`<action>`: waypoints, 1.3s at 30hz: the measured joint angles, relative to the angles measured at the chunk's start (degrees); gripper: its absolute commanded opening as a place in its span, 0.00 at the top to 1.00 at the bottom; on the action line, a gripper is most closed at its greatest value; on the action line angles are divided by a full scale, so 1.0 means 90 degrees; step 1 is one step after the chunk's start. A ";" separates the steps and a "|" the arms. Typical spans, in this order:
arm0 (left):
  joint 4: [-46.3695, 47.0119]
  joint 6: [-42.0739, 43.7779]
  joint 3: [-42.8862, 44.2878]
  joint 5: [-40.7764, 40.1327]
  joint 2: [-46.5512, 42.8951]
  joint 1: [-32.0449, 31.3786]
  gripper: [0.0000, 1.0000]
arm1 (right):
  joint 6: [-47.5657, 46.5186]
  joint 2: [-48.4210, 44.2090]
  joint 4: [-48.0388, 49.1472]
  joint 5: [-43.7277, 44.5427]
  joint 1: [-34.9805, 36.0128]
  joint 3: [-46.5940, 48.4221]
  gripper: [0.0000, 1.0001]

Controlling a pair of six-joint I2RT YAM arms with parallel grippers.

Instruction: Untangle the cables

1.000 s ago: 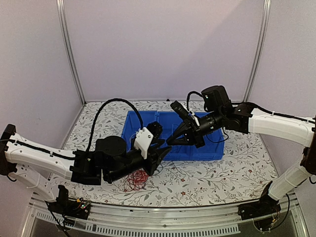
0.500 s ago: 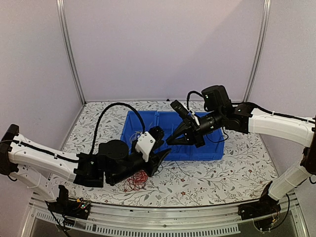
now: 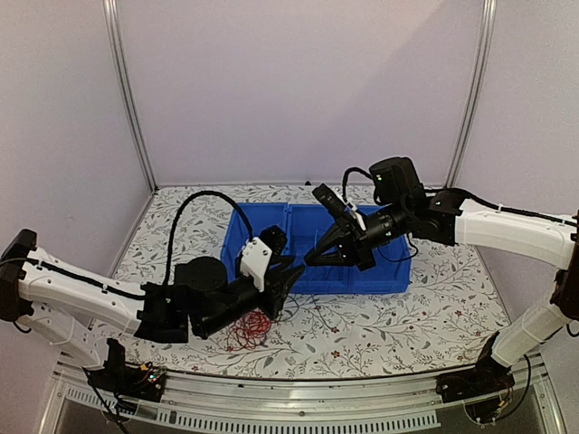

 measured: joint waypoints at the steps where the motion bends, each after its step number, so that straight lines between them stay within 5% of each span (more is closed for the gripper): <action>1: 0.0063 -0.0041 -0.0022 0.0010 0.0000 0.0024 0.76 | 0.0000 0.0000 0.0017 0.0002 0.0000 -0.0007 1.00; 9: 0.0478 -0.0063 0.0041 0.0488 0.0211 0.0138 0.72 | 0.0015 0.0000 0.0121 0.0000 -0.0010 -0.0022 1.00; 15: 0.0520 -0.0058 0.0267 0.0707 0.0498 0.0163 0.89 | 0.0078 0.0000 0.0121 0.0007 -0.0041 -0.0024 0.99; 25: 0.1032 -0.0301 0.0231 0.0687 0.0707 0.0168 1.00 | 0.0100 -0.0024 0.0189 -0.0109 -0.0087 -0.0019 0.69; 39: 0.1115 -0.0748 0.0231 0.0818 0.0726 0.0168 1.00 | 0.0665 -0.0029 0.0520 -0.0770 -0.0449 -0.0015 0.93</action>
